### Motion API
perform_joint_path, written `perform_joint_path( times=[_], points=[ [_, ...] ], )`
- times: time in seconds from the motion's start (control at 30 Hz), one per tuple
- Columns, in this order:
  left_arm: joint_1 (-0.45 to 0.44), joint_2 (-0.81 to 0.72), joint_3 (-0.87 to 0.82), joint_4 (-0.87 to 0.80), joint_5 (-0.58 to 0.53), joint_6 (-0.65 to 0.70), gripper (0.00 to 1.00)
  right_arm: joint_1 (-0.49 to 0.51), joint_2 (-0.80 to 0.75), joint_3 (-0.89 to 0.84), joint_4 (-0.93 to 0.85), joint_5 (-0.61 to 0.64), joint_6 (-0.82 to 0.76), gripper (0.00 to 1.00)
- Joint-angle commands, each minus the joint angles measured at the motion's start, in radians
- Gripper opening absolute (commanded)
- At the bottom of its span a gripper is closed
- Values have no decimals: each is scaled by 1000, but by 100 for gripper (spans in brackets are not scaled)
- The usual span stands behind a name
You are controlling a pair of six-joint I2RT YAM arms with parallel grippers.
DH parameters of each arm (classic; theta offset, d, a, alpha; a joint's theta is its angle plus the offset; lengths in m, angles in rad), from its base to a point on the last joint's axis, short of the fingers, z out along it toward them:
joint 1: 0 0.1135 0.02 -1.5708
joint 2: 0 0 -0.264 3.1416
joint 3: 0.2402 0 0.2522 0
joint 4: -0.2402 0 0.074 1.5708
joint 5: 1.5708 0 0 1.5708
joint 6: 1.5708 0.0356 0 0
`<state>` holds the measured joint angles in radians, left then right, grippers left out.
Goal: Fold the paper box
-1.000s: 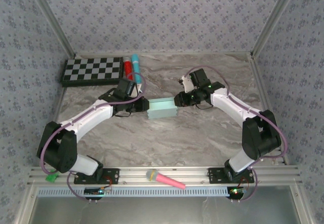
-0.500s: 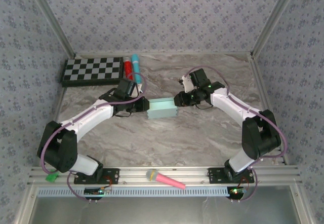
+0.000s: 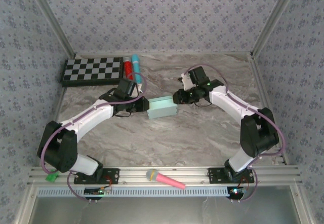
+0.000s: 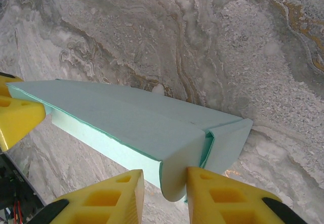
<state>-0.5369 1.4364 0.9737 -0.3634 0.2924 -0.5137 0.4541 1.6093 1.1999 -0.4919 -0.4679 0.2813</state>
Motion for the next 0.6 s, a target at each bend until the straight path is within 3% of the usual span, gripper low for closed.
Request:
perform_joint_path(
  times=[0.0,0.57],
  points=[
    [-11,21,37,-2,9,11,20,16,14,33,-25,-30,4,29],
    [-29,27,39,-74,-56,56,10,26,12,1,-57,61,-27,12]
  ],
)
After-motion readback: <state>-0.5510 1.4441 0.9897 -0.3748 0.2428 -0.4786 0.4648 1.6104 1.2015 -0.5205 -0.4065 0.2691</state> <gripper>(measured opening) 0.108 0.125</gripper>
